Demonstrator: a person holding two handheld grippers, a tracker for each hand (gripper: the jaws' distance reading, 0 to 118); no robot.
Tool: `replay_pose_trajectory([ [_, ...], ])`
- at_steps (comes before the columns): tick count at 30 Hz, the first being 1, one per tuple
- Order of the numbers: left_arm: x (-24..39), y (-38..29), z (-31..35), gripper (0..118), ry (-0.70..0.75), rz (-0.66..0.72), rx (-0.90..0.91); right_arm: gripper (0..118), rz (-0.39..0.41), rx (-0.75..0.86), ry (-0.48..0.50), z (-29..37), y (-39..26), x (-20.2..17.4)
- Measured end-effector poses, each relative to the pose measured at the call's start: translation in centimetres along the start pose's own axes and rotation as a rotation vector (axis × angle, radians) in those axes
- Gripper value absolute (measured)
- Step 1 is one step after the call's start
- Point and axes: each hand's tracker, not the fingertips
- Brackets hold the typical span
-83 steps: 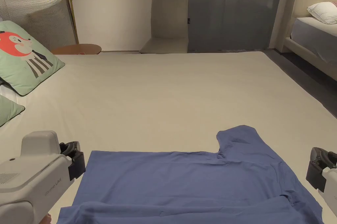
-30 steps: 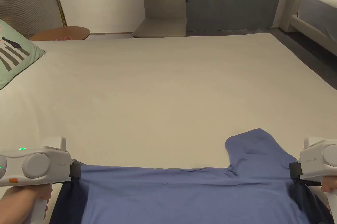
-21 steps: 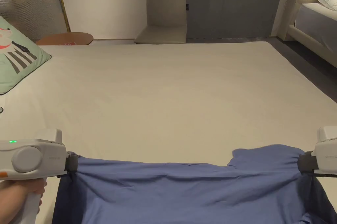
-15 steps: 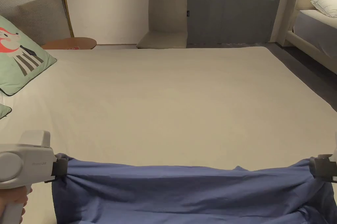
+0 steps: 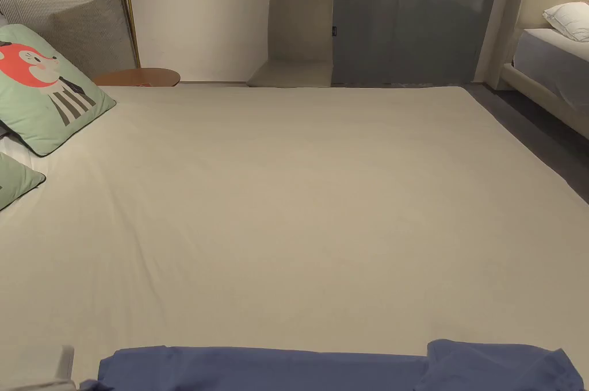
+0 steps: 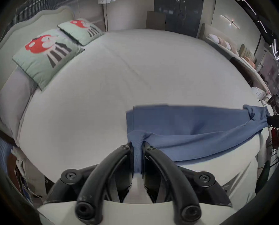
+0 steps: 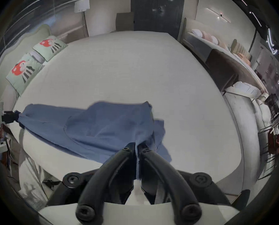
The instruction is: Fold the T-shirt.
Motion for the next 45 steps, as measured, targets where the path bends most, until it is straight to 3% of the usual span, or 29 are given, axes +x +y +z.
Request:
replay_pose_trajectory([
  [11, -0.8, -1.9, -2.0, 3, 0.009, 0.056, -0.016, 5, -0.046, -0.038, -0.054, -2.1, -2.9, -0.5],
  [13, -0.9, -1.9, -1.9, 20, 0.007, 0.059, -0.006, 8, -0.058, -0.025, -0.066, -2.6, -3.1, -0.1],
  [14, -1.0, -2.0, -1.6, 38, 0.014, 0.064, 0.011, 19, -0.066, -0.007, -0.070, -2.5, -3.1, -0.1],
  [15, -1.1, -2.0, -1.2, 66, 0.031, 0.068, 0.035, 50, -0.079, 0.016, -0.081, -2.1, -3.2, -0.1],
  [16, -1.2, -1.9, -0.7, 84, 0.048, 0.067, 0.067, 75, -0.087, 0.047, -0.102, -1.7, -3.2, -0.1],
  [17, -1.3, -1.8, 0.0, 95, 0.033, 0.072, 0.110, 88, -0.090, 0.091, -0.124, -0.5, -3.1, -0.4],
  [19, -1.1, -1.3, 1.7, 99, -0.011, 0.093, 0.213, 94, -0.109, 0.210, -0.126, 1.3, -2.7, -0.8],
  [20, -0.8, -0.9, 2.6, 107, -0.019, 0.103, 0.266, 105, -0.118, 0.279, -0.123, 2.1, -2.3, -1.1],
  [26, 2.5, 2.0, 7.7, 108, -0.042, 0.127, 0.550, 105, -0.142, 0.594, -0.176, 5.4, 0.6, -4.7],
  [28, 3.5, 2.6, 8.9, 98, -0.057, 0.107, 0.593, 100, -0.147, 0.651, -0.185, 5.7, 1.3, -6.4],
  [29, 4.0, 2.8, 9.4, 84, -0.067, 0.092, 0.622, 90, -0.157, 0.675, -0.200, 6.1, 1.6, -7.8],
  [31, 4.9, 3.0, 10.0, 24, -0.046, 0.047, 0.658, 42, -0.139, 0.711, -0.206, 6.1, 1.8, -9.4],
  [32, 5.2, 3.0, 10.0, 5, -0.033, 0.035, 0.662, 19, -0.128, 0.717, -0.218, 6.0, 1.9, -10.1],
  [33, 5.2, 3.0, 10.1, 1, -0.042, 0.036, 0.668, 2, -0.119, 0.726, -0.229, 5.9, 1.9, -10.9],
  [39, 1.9, 3.0, 8.6, 0, -0.260, 0.095, 0.572, 1, -0.085, 0.752, -0.217, 6.0, 1.5, -13.1],
  [42, -1.8, 3.3, 6.1, 1, -0.368, 0.220, 0.464, 1, -0.057, 0.754, -0.225, 6.3, 1.4, -14.0],
  [43, -3.4, 3.4, 5.1, 7, -0.438, 0.279, 0.408, 1, -0.054, 0.752, -0.225, 6.4, 1.5, -14.3],
  [44, -4.4, 3.3, 4.6, 28, -0.501, 0.328, 0.363, 1, -0.052, 0.749, -0.222, 6.7, 1.5, -14.6],
  [45, -5.8, 3.2, 3.6, 74, -0.553, 0.376, 0.327, 1, -0.053, 0.746, -0.219, 7.1, 1.5, -15.0],
])
